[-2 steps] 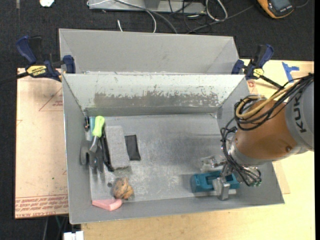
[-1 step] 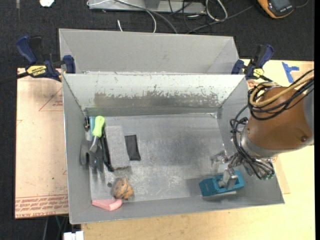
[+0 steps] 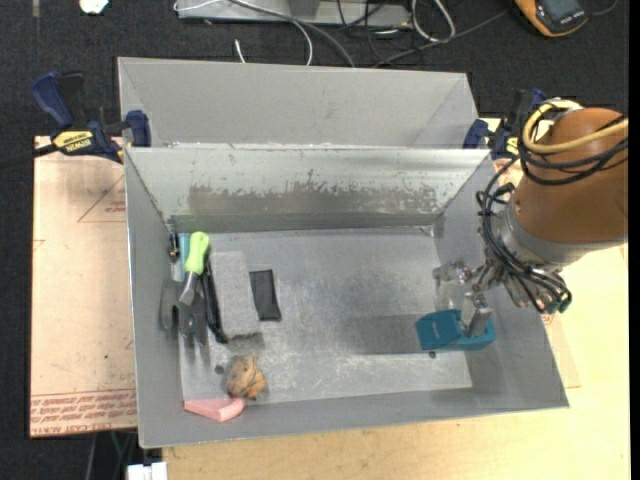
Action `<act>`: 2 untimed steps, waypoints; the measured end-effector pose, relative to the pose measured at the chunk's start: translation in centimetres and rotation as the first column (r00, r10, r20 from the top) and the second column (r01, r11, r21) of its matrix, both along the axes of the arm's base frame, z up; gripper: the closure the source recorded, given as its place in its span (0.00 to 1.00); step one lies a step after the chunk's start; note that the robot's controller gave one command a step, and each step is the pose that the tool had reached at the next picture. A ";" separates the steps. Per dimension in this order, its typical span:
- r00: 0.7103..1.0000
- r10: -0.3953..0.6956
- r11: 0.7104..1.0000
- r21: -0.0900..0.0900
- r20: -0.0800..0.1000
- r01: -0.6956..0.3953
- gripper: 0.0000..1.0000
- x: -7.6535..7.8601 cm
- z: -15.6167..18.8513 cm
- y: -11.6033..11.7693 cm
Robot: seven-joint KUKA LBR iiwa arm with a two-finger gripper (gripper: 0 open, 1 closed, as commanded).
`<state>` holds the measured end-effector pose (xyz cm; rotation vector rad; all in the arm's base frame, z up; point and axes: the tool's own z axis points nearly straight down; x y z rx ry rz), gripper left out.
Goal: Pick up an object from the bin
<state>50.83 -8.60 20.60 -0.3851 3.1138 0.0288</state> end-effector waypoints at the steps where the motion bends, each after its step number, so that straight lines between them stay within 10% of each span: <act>1: 0.996 0.086 0.996 -0.002 0.006 -0.086 1.00 -0.7 -4.1 0.2; 2: 0.997 0.083 0.997 0.001 0.001 -0.083 1.00 -0.4 -7.2 0.5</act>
Offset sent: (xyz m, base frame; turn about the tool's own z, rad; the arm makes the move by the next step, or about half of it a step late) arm 0.0135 0.0088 -0.0235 0.0014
